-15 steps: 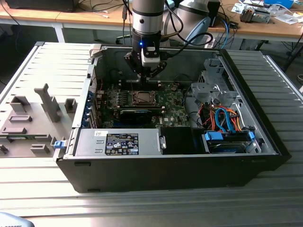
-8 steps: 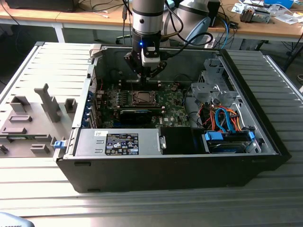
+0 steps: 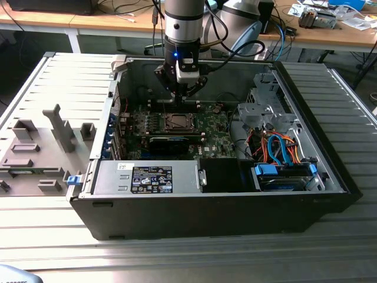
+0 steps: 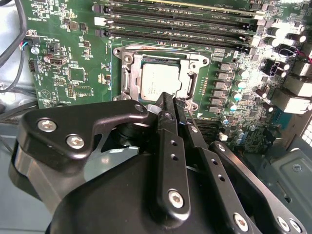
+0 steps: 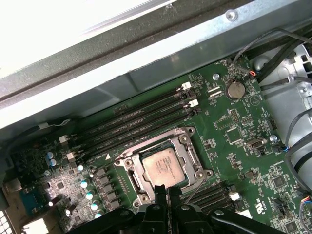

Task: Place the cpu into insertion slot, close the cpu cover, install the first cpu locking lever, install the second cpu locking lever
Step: 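Install the first cpu locking lever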

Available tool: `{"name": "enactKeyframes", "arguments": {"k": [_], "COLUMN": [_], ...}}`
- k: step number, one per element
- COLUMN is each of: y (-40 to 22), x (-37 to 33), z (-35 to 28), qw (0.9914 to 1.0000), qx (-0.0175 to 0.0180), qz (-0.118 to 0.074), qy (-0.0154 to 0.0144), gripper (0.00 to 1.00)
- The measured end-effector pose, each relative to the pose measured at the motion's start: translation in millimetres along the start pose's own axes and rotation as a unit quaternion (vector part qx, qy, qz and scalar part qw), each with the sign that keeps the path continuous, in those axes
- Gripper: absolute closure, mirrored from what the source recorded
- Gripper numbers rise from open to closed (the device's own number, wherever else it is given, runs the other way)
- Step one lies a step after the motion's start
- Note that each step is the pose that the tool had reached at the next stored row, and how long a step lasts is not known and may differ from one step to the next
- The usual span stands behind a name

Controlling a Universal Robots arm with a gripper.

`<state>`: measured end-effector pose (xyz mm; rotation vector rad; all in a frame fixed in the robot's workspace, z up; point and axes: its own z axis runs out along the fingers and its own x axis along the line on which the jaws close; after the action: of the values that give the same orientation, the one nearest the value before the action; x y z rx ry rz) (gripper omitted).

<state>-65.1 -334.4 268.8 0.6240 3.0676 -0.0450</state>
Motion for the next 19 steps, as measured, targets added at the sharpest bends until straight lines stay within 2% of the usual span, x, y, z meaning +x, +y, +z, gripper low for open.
{"name": "enactKeyframes", "arguments": {"k": [19], "y": [0.0], "x": [0.0], "z": [0.0], "qw": [0.99999], "qx": [0.0], "qz": [-0.005], "qy": [-0.0001], "gripper": [0.84]}}
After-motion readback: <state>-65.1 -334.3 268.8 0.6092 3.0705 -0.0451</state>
